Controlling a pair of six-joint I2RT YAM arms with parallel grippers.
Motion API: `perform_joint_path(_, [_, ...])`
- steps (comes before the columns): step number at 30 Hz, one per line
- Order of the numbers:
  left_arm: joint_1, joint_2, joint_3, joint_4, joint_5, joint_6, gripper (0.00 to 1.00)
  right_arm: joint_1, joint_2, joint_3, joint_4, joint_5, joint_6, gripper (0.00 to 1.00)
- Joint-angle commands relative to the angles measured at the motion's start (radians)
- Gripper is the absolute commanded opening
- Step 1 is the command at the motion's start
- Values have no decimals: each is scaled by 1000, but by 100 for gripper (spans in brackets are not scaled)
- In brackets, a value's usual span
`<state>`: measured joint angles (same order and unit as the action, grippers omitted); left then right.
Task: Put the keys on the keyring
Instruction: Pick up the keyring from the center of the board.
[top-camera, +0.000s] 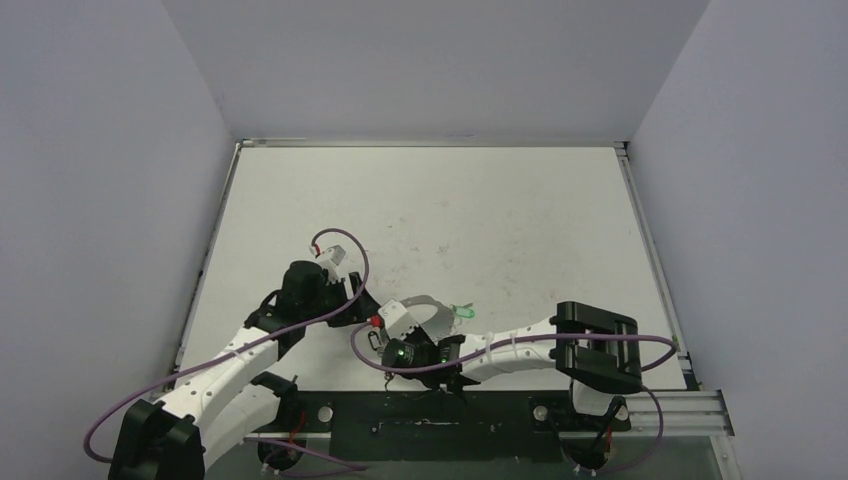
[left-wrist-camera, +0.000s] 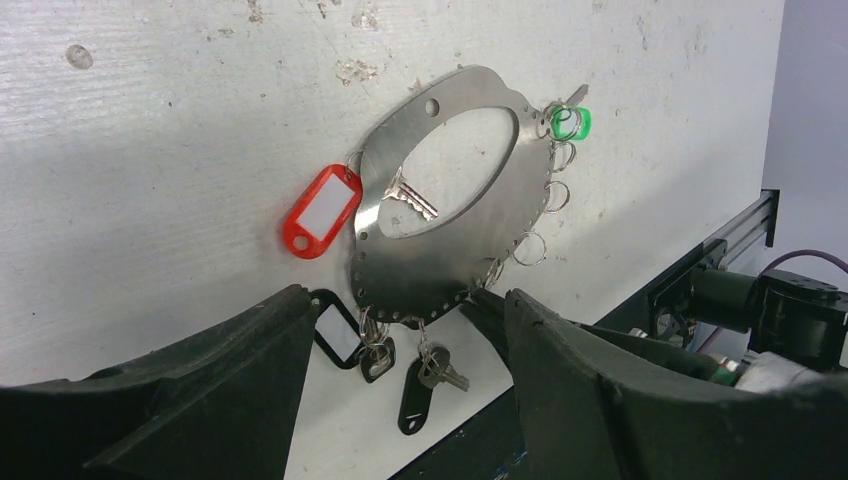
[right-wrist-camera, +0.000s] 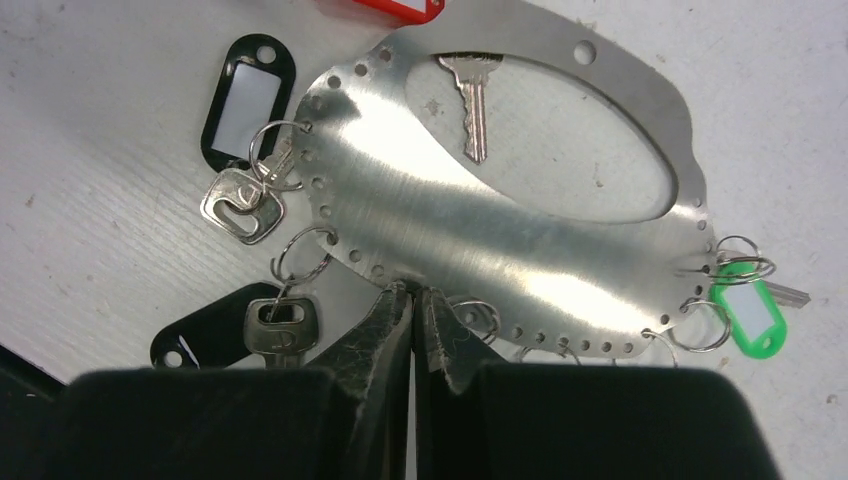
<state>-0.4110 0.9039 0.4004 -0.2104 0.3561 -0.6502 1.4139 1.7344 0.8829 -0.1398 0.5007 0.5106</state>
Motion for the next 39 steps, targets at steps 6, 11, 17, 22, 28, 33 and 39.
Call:
perform_joint_path(6, [0,-58,-34,114,18,48,66,-103,-221,-91,7,-212,10,0])
perform_joint_path(11, [-7,-113,-68,192,38,83,66,-162,-324,-131,32,-337,-16,0])
perform_joint_path(17, [-45,-180,-150,420,126,131,63,-199,-404,-153,50,-469,-49,0])
perform_joint_path(22, [-137,-258,-247,626,123,277,63,-248,-470,-146,16,-607,-112,0])
perform_joint_path(28, [-259,-308,-348,811,120,497,63,-349,-580,-149,-17,-800,-178,0])
perform_joint_path(33, [-284,-221,-365,898,176,545,62,-413,-655,-146,-10,-892,-205,0])
perform_joint_path(39, [-349,-62,-347,1069,149,563,55,-418,-599,-114,27,-1005,-202,0])
